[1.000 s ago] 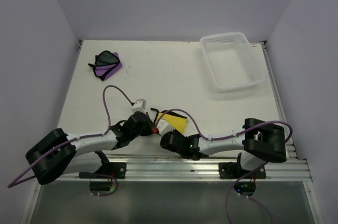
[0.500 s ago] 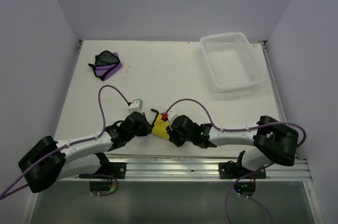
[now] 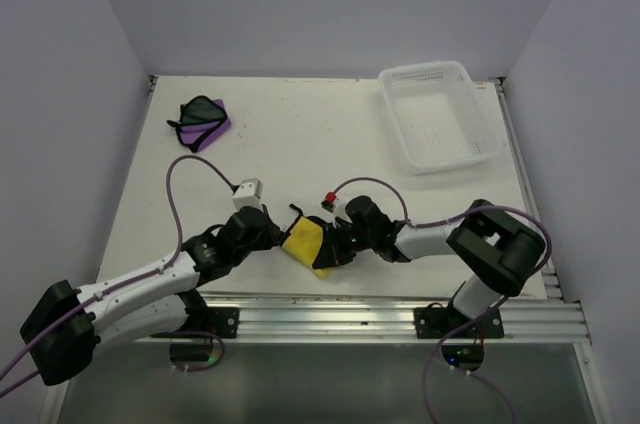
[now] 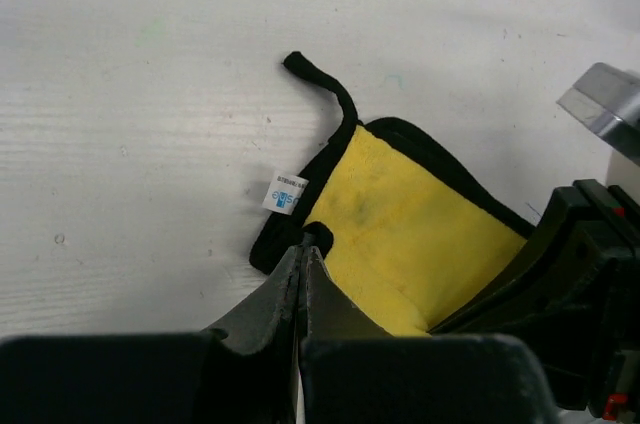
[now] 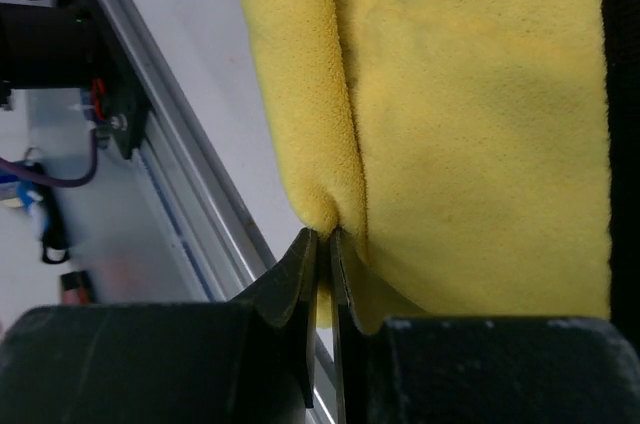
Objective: Roll the towels
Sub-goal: Roll the towel
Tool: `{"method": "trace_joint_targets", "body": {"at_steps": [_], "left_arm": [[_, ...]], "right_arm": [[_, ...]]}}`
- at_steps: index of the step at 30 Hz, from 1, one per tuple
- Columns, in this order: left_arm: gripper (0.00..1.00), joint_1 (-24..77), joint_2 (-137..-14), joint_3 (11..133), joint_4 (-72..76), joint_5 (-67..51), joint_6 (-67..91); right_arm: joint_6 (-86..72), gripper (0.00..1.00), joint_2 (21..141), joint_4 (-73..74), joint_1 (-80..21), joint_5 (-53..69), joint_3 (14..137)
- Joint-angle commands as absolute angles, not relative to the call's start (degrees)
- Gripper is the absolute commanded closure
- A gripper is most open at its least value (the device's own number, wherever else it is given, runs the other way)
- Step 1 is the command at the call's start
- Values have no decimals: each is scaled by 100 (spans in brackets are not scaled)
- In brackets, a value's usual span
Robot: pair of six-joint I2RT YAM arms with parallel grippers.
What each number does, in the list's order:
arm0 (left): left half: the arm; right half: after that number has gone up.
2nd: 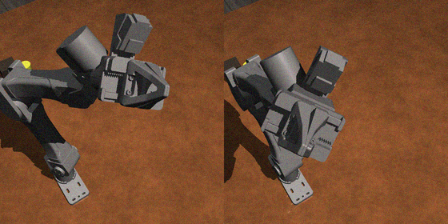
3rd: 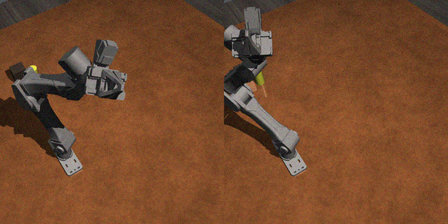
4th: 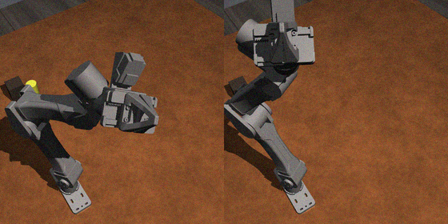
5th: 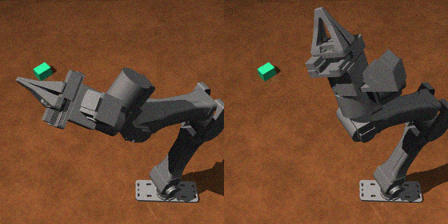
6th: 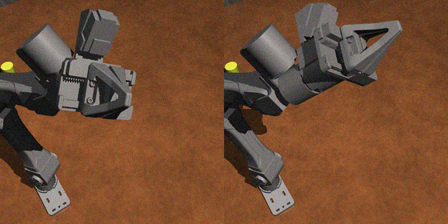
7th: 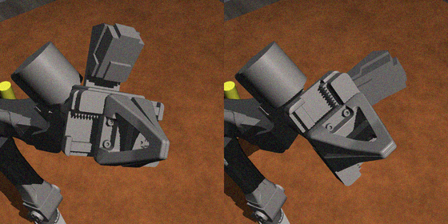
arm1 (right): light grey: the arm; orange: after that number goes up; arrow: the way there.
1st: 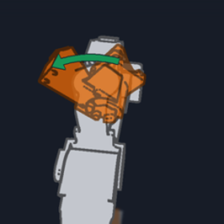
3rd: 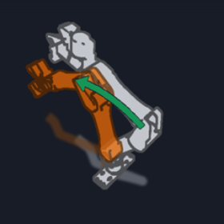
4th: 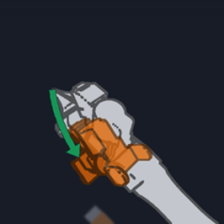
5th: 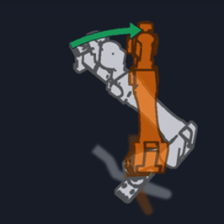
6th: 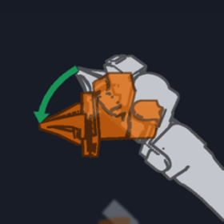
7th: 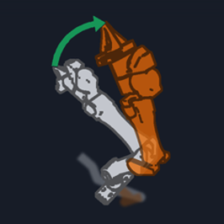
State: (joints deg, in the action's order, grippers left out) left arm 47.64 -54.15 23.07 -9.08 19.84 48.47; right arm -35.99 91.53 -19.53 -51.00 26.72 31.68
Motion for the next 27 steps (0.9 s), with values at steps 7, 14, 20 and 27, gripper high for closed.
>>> {"method": "trace_joint_targets", "body": {"at_steps": [7,14,20,27], "left_arm": [[100,4729,-4992,2496,-1169,2101,4614],[100,4729,-4878,2356,-941,1846,4597],[100,4737,-4773,2206,-695,1547,4597],[100,4781,-4860,2127,-448,1301,4544]], "right_arm": [[-5227,100,9817,-3787,-4755,4042,2918],[-6011,100,10054,-4561,-4606,4421,2857],[-7284,100,10590,-6141,-4527,4553,2628],[-8059,100,11416,-7969,-4500,4369,2251]]}}
